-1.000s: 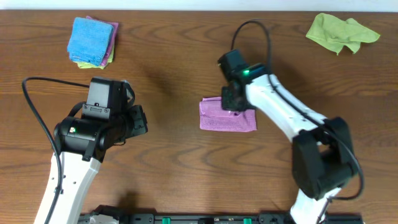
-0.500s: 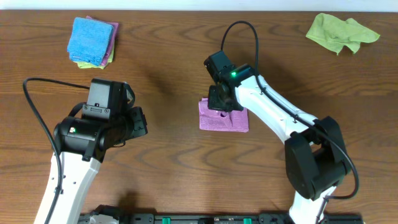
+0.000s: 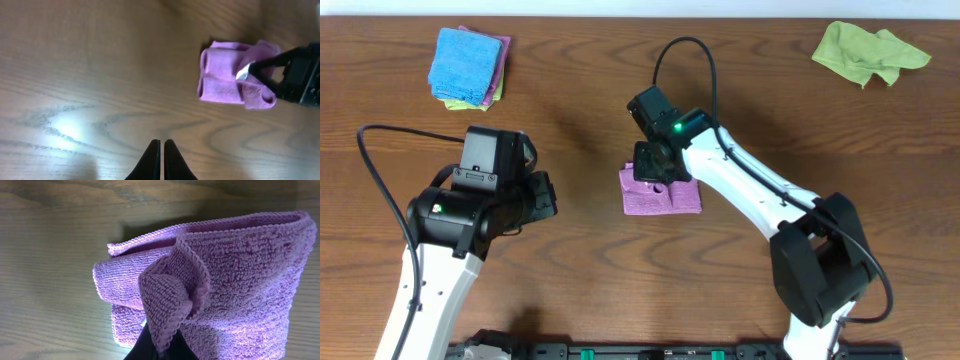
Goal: Fold the cloth
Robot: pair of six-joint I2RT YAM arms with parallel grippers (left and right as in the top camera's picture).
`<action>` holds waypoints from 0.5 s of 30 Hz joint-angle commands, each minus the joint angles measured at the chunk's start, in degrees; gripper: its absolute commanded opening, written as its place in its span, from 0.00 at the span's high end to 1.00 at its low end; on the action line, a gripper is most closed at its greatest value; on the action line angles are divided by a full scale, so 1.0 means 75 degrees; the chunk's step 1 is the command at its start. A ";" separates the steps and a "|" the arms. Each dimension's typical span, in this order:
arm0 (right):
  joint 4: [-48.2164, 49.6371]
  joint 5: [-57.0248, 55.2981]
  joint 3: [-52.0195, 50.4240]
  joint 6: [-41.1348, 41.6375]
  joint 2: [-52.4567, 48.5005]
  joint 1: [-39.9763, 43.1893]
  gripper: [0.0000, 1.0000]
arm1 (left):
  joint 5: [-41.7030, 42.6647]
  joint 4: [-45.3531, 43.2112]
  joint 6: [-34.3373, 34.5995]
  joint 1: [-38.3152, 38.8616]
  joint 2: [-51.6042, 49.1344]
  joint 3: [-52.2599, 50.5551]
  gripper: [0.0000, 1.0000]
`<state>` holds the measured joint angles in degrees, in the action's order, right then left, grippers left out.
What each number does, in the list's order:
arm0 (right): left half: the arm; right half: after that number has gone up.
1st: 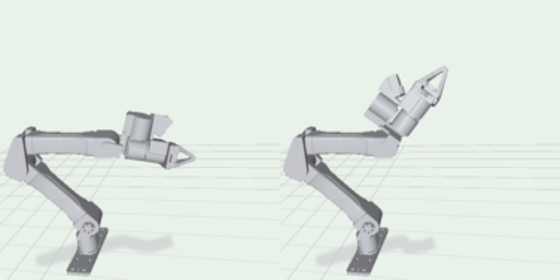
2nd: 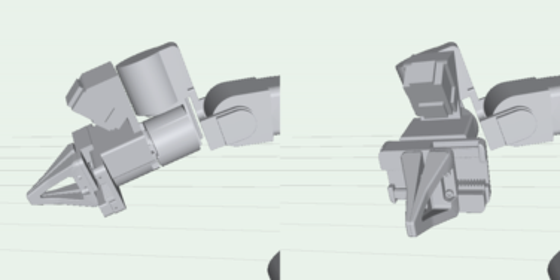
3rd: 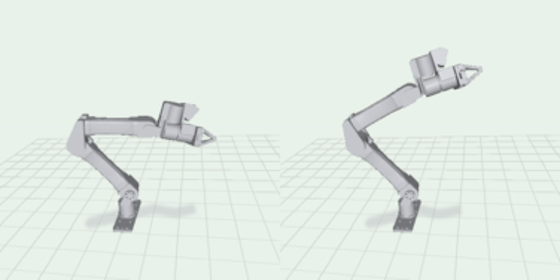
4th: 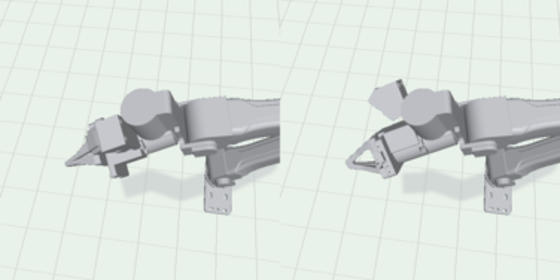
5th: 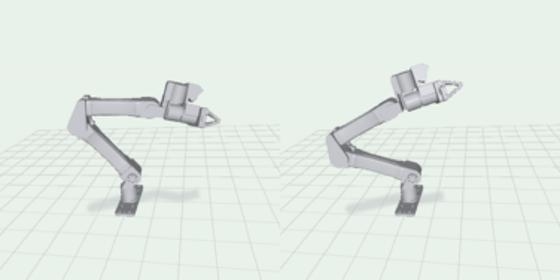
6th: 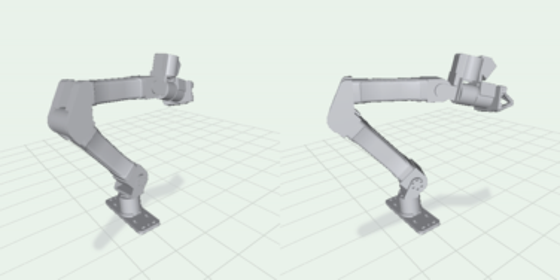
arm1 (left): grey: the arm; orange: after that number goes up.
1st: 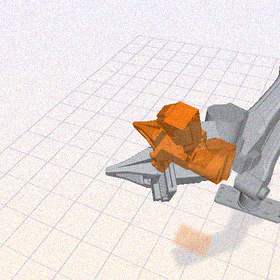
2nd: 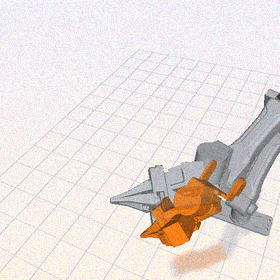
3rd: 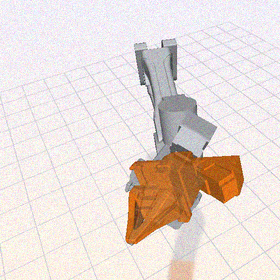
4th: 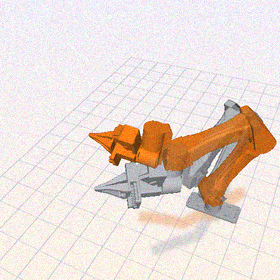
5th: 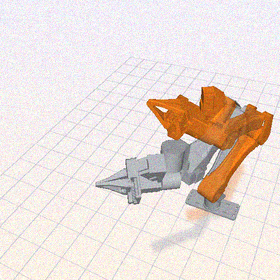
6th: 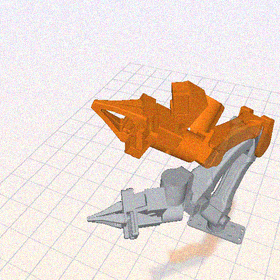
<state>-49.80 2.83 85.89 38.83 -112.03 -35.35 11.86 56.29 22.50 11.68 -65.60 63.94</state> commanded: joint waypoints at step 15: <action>0.0020 0.0087 0.0189 0.0128 -0.0082 -0.0047 0.99 | 0.2465 -0.5694 0.1679 0.0259 -0.2661 -0.2678 0.94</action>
<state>-49.78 3.22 86.11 38.87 -112.07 -35.46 26.72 15.66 31.81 12.34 -82.78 43.83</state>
